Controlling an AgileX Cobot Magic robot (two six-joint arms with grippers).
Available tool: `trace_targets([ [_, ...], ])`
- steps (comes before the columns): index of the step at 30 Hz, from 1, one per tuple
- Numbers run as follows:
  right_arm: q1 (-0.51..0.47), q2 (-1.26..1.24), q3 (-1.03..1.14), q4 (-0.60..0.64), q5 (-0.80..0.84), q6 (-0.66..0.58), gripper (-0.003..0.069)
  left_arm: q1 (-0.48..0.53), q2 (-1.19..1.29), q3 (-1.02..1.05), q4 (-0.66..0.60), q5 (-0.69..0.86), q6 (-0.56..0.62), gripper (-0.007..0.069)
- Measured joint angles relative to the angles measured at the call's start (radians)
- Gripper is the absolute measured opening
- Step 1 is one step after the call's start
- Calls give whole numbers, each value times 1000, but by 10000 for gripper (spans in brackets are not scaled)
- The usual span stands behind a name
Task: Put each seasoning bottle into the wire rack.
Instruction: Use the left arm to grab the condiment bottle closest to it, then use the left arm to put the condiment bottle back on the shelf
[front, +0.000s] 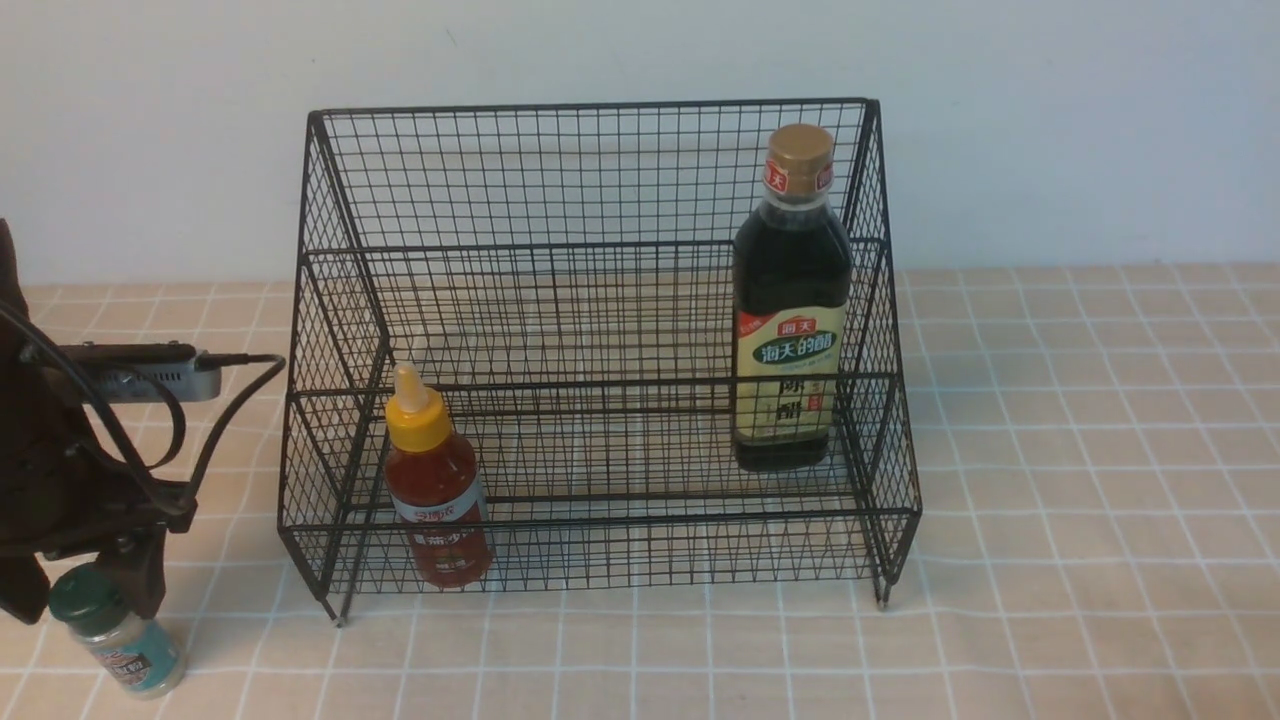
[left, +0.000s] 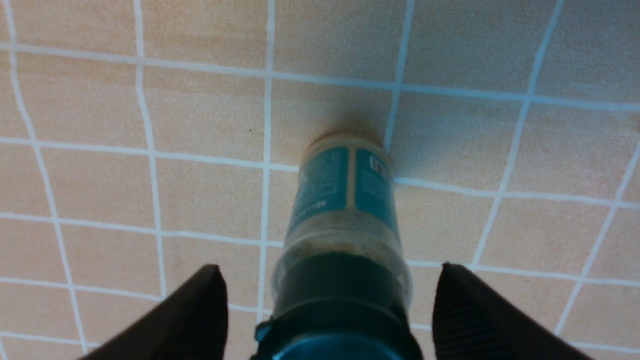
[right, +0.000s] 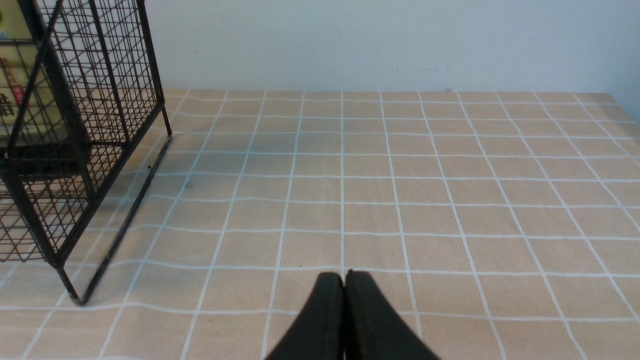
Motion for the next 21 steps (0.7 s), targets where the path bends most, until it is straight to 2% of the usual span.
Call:
trace_targets([
  [5,0,0,0,0,0,0,-15,0,1,0,0,4,-3,324],
  [14,0,0,0,0,0,-1,-15,0,-23,-27,-4,78,-45,329],
  [21,0,0,0,0,0,-1,-15,-2,-149,-231,-58,89,-56,329],
])
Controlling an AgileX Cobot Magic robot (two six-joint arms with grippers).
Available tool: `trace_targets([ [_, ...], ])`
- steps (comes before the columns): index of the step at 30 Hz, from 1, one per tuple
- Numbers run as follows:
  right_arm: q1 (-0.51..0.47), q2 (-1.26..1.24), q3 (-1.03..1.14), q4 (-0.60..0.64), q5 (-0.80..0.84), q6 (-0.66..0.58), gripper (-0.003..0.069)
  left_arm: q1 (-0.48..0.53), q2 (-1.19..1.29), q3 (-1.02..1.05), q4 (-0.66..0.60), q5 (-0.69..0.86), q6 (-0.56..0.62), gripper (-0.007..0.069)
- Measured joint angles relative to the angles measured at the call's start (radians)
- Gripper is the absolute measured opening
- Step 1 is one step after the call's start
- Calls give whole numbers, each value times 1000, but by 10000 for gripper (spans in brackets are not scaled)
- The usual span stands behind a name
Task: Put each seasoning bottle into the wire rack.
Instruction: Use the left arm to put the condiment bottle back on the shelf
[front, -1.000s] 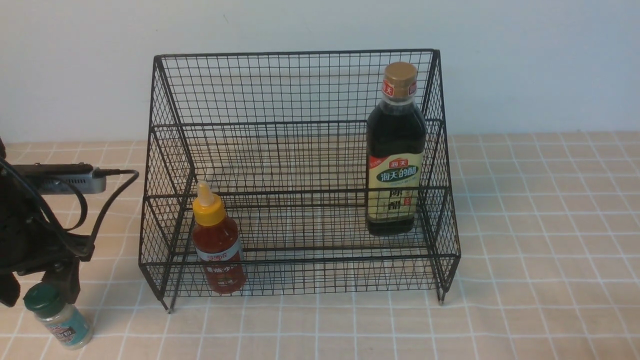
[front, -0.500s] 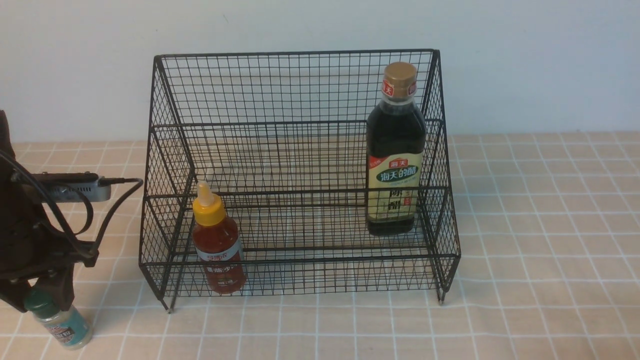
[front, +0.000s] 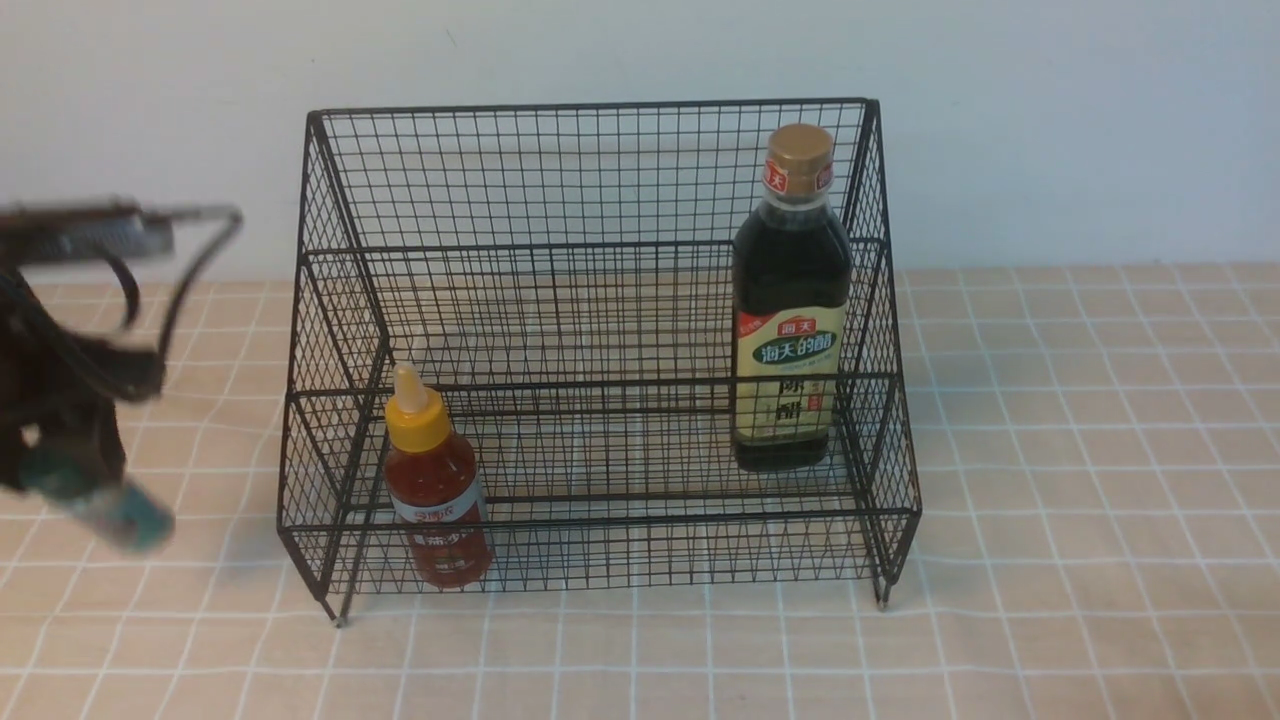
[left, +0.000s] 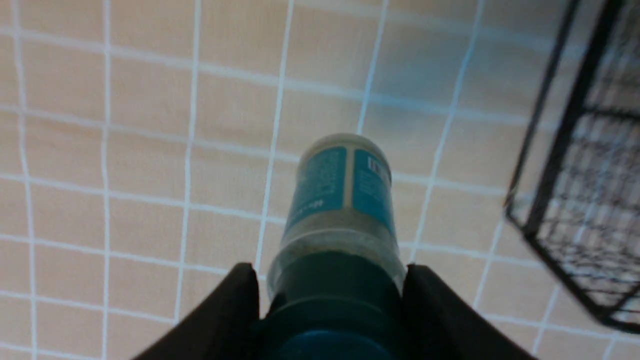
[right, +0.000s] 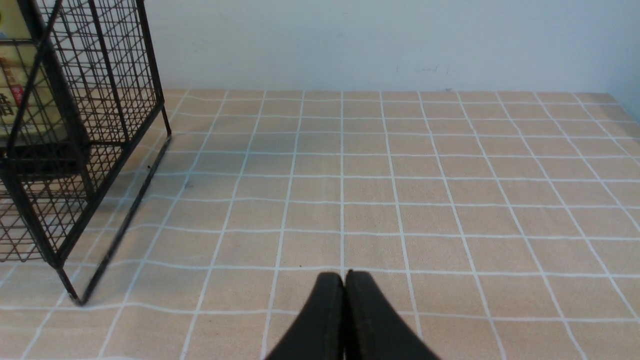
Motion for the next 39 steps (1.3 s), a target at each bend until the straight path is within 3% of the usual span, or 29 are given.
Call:
trace_targets([
  [3,0,0,0,0,0,0,-15,-24,-52,-83,0,16,-17,329],
  [9,0,0,0,0,0,0,-15,-186,-122,-252,0,38,-70,329],
  [17,0,0,0,0,0,17,-15,-378,-51,-305,-11,47,-111,329],
  [39,0,0,0,0,0,24,-15,-404,245,-305,37,36,-162,329],
])
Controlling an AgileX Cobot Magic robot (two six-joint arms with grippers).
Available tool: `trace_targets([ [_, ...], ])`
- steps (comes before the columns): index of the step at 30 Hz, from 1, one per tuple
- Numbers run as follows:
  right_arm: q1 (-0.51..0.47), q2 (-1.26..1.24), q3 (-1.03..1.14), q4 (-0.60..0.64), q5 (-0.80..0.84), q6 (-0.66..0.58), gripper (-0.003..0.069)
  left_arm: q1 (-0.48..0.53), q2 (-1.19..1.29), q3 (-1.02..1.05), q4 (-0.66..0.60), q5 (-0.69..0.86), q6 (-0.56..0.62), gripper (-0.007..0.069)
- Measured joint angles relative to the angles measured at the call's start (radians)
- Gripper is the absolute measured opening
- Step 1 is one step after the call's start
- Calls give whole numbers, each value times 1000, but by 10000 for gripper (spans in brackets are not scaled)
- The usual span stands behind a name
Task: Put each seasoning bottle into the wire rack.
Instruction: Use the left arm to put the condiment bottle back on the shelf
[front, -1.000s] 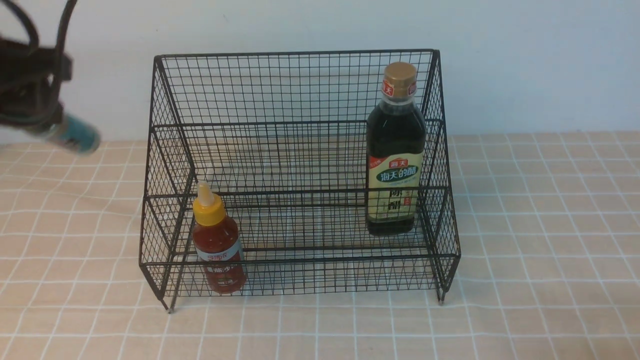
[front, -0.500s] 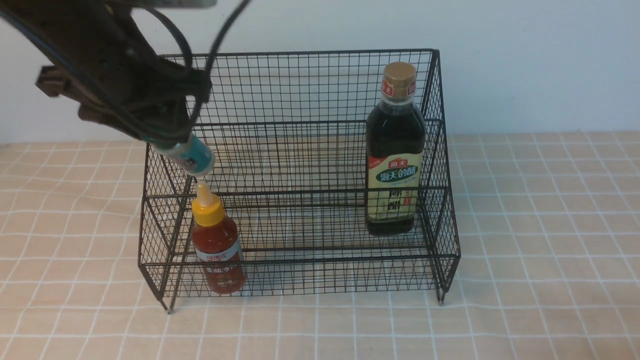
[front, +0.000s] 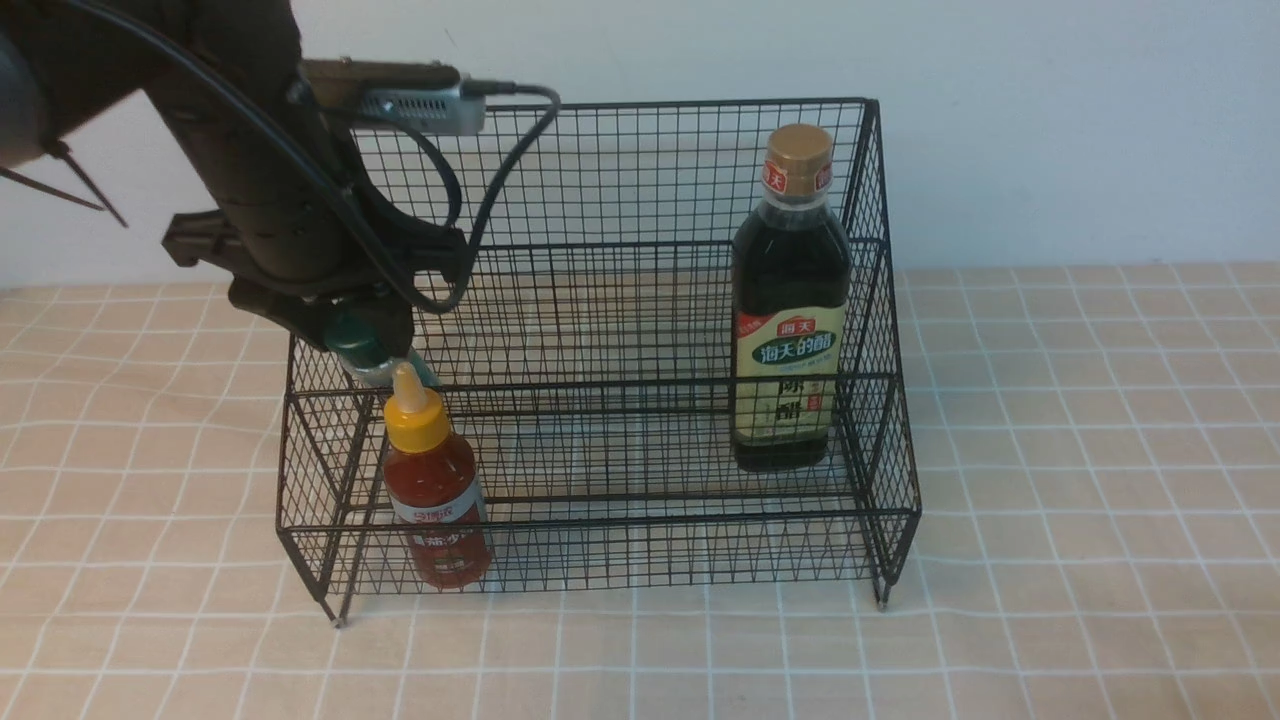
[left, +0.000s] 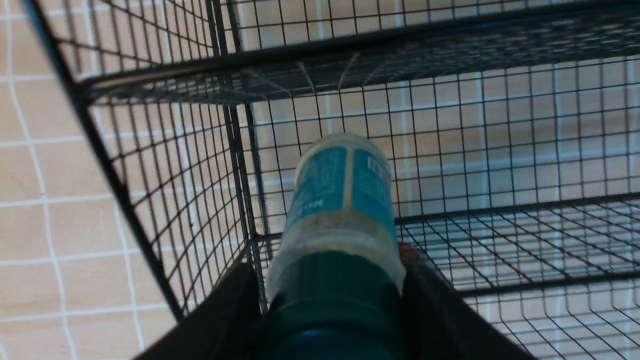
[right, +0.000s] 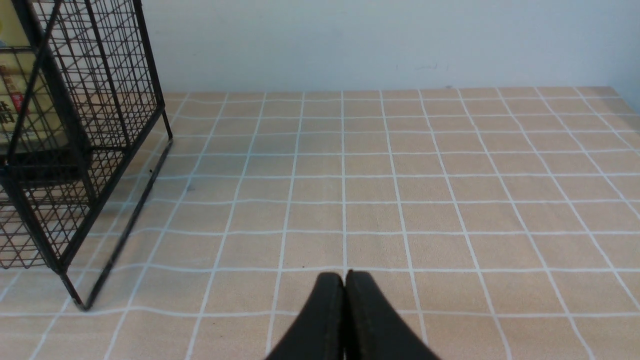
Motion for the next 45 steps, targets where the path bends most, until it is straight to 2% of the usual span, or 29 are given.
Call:
trace_targets([
  [45,0,0,0,0,0,3,-15,0,97,0,3,-45,0,332],
])
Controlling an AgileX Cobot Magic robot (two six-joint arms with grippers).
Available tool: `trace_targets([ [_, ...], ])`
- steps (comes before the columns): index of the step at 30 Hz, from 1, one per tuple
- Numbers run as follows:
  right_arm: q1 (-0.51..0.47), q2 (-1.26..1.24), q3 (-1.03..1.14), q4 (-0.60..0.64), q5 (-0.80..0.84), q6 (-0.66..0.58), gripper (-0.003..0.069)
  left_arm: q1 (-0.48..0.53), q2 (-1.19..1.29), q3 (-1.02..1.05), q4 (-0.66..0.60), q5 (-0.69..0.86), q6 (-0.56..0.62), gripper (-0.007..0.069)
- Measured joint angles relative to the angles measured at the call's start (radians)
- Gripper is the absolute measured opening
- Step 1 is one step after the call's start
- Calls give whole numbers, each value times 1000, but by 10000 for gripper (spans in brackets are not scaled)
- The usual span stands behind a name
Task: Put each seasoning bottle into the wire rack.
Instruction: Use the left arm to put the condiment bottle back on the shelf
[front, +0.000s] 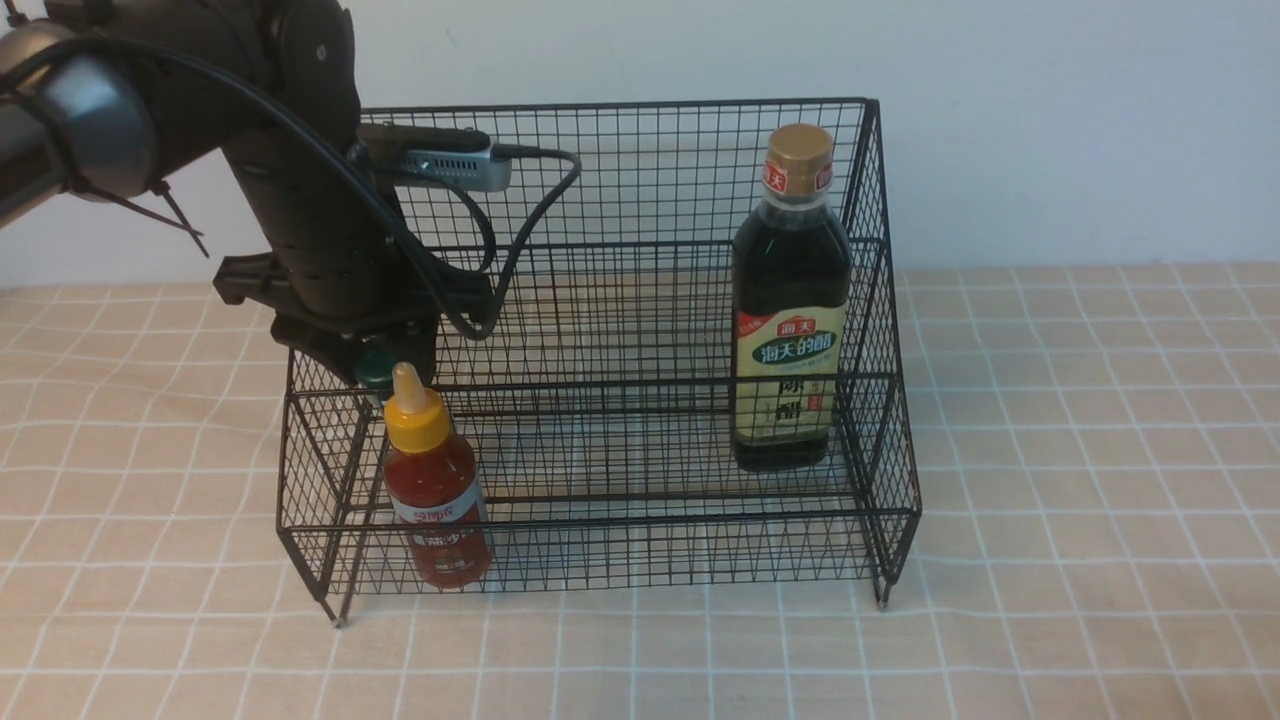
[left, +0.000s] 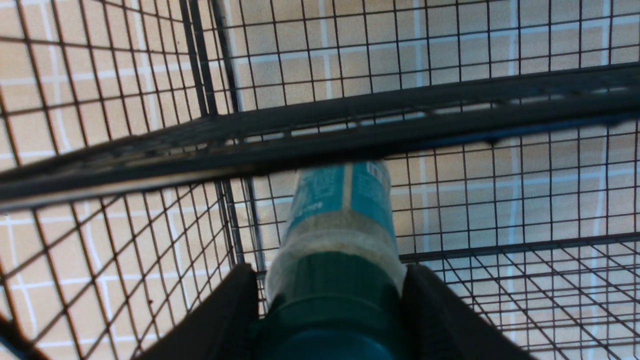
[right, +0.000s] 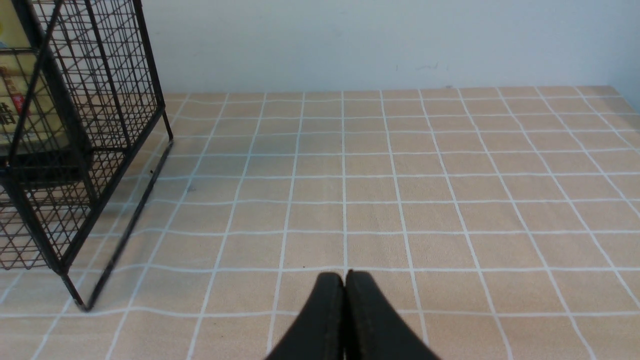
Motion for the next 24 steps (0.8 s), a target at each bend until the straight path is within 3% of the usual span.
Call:
trace_targets([
  [8,0,0,0,0,0,0,-15,0,25,0,0,0,0,344],
  [16,0,0,0,0,0,0,-15,0,25,0,14,-2,0,481],
  [24,0,0,0,0,0,0,-15,0,25,-9,44,10,0,511],
])
